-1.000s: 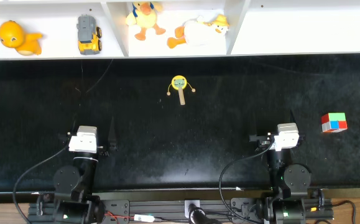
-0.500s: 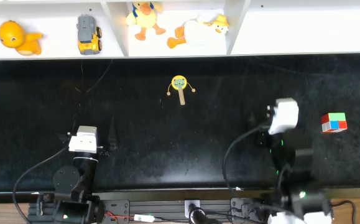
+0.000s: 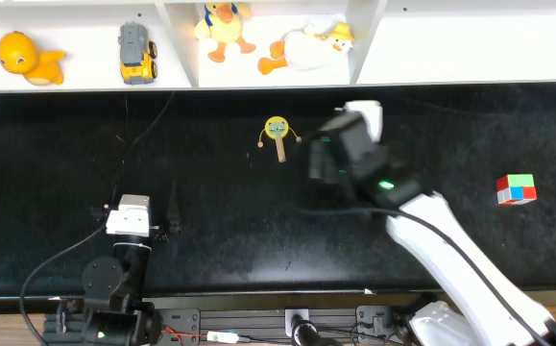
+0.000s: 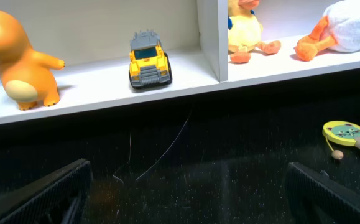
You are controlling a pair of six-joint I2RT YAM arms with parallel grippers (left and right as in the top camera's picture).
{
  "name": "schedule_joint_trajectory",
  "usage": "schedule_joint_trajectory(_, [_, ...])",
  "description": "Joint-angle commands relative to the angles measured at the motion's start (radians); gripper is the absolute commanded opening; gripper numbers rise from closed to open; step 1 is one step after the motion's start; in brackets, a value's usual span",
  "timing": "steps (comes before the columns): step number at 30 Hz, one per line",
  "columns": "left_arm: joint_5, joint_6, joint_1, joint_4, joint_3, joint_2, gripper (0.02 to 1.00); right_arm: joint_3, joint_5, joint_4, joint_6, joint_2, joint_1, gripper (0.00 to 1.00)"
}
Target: Store Toys
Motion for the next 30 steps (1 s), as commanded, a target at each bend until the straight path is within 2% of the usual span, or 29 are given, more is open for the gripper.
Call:
schedule_joint_trajectory(1, [0.013,0.015,0.006,0.001,-0.004,-0.011,0.996,0.040,0.025,0.100,0.100,0.137,0.095,0.993])
schedule_joint_trajectory(9, [0.013,0.015,0.006,0.001,-0.004,-0.011,0.996,0.107,0.023,0.178,0.100,0.364,0.131,0.998])
schedule_joint_trajectory(15, [0.013,0.015,0.006,0.001,-0.004,-0.011,0.993,0.264,-0.030,0.154,0.089,0.537,0.133,0.998])
schedule_joint_trajectory(24, [0.013,0.015,0.006,0.001,-0.004,-0.011,0.996,0.320,-0.141,0.085,0.090,0.626,0.132,1.000])
schedule_joint_trajectory(30, [0.013,0.015,0.006,0.001,-0.004,-0.011,0.998,0.320,-0.135,0.063,0.089,0.638,0.132,0.991])
